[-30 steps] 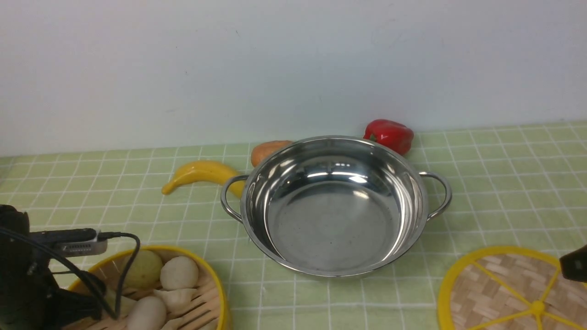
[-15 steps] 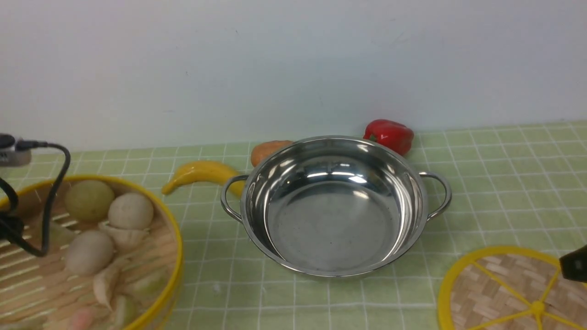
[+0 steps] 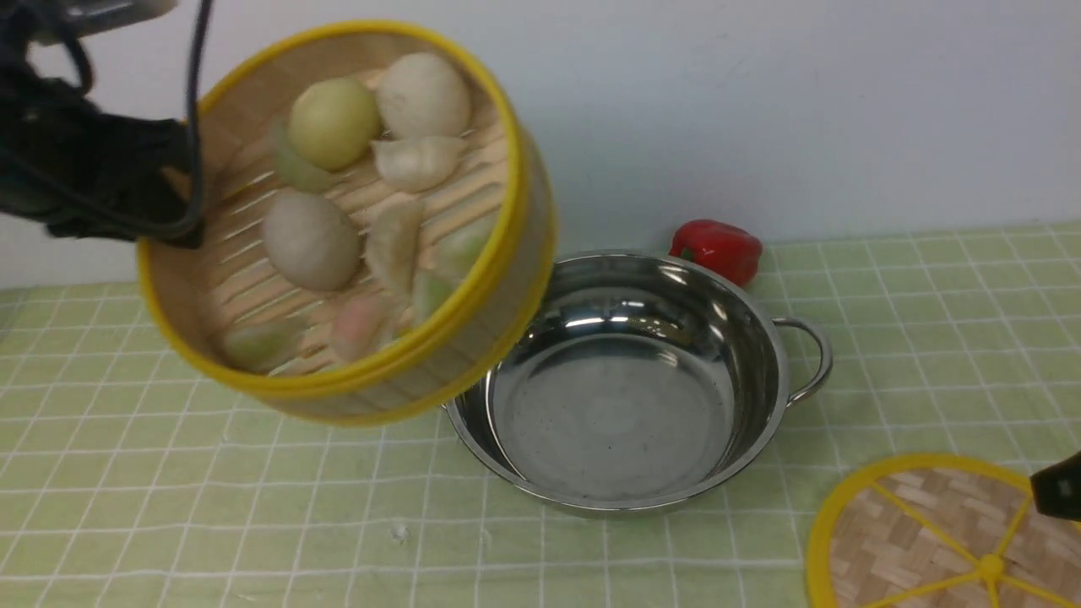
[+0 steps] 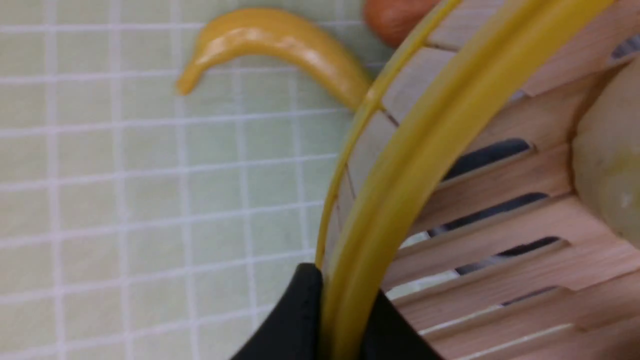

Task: Place the steamer in the pot on the green tablecloth, and put the lid on the steamer.
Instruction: 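Place the bamboo steamer basket with dumplings into the steel pot with the left gripper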

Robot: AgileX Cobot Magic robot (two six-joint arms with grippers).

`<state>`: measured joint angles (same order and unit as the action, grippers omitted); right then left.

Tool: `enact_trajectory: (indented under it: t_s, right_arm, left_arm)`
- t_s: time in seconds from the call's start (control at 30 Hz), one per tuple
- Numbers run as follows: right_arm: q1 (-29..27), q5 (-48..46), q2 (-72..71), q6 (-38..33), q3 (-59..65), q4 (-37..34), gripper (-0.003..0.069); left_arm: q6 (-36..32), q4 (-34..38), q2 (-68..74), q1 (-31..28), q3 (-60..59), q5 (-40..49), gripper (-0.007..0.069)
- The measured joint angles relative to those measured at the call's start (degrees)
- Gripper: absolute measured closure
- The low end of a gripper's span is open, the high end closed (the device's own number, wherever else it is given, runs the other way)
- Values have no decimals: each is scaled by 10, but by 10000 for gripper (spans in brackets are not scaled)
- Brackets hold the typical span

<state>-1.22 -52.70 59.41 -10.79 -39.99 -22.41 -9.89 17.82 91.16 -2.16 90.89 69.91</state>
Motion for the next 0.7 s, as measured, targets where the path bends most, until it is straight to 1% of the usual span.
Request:
enact_trajectory:
  t_s: [0.03, 0.07, 0.1, 0.13, 0.2, 0.23, 0.27, 0.3, 0.5, 0.7]
  right_arm:
    - [0, 0, 0, 0, 0, 0, 415]
    - [0, 0, 0, 0, 0, 0, 415]
    - [0, 0, 0, 0, 0, 0, 415]
    - [0, 0, 0, 0, 0, 0, 415]
    - [0, -1, 0, 0, 0, 0, 415]
    - [0, -1, 0, 0, 0, 0, 415]
    - [0, -2, 0, 0, 0, 0, 415]
    - [0, -4, 0, 0, 0, 0, 415]
    - [0, -9, 0, 0, 0, 0, 415]
    - [0, -12, 0, 0, 0, 0, 415]
  left_arm:
    - [1, -2, 4, 4, 7, -1, 596]
    - [4, -7, 27, 24, 22, -3, 596]
    - [13, -21, 62, 56, 51, -10, 596]
    - [16, -23, 67, 60, 55, -11, 596]
    - [43, -54, 124, 107, 103, -13, 596]
    - [54, -66, 145, 122, 120, -14, 596]
    - [56, -71, 149, 125, 127, -14, 596]
    - [69, -89, 186, 148, 153, -14, 596]
    - [83, -114, 292, 190, 227, -15, 596]
    - [86, -114, 360, 201, 267, -19, 596]
